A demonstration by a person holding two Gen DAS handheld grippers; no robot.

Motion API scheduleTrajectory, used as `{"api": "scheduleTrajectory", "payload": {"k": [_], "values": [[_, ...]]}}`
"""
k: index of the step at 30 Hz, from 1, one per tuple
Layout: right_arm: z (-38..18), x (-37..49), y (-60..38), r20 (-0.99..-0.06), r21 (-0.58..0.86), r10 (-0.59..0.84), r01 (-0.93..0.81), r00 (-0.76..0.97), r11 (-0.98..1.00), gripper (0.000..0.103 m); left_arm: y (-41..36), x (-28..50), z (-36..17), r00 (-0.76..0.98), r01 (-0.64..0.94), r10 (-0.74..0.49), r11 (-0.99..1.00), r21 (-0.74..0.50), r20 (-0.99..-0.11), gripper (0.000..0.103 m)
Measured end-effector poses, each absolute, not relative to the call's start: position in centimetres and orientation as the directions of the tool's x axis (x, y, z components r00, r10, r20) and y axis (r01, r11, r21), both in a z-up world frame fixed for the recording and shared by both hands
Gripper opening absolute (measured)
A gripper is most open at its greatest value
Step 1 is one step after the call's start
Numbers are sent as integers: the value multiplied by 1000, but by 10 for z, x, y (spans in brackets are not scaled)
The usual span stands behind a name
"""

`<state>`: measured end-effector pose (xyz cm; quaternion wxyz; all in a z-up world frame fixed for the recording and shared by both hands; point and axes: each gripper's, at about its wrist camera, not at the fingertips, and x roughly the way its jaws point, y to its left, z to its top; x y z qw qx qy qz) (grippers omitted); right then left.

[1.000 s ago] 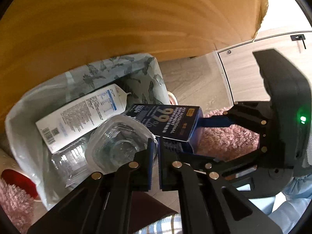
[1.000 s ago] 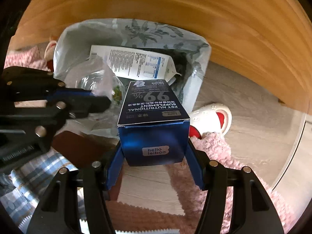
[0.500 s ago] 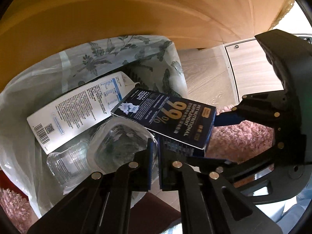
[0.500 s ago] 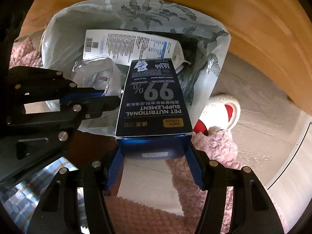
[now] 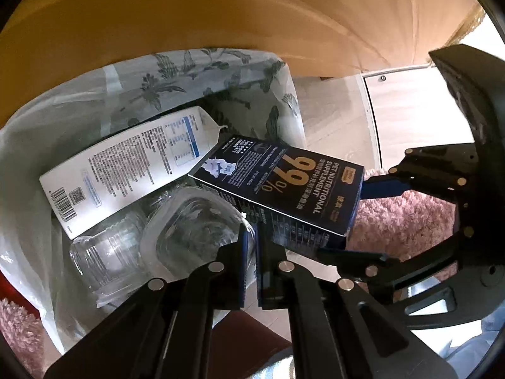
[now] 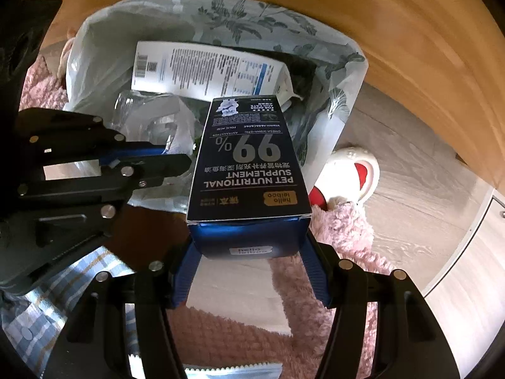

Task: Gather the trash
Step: 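Lower the clear container and blue box into the bin with both tools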

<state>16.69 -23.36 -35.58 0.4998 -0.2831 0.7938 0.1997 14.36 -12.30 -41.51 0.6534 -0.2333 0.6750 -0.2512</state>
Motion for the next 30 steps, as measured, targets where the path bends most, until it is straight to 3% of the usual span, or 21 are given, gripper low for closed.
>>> {"api": "scheduleTrajectory", "payload": {"k": [12, 23, 30], "values": [[-362, 165, -220, -856, -4, -332, -637, -397, 771, 59, -109, 142, -411, -21, -55, -685, 728, -683, -728, 2], [-361, 153, -230, -863, 10, -291, -590, -414, 808, 59, -107, 144, -401, 29, -41, -681, 731, -682, -732, 3], [-347, 147, -236, -922, 4, -206, -539, -329, 842, 60, -108, 145, -408, 21, -64, -683, 727, -683, -730, 3]]}}
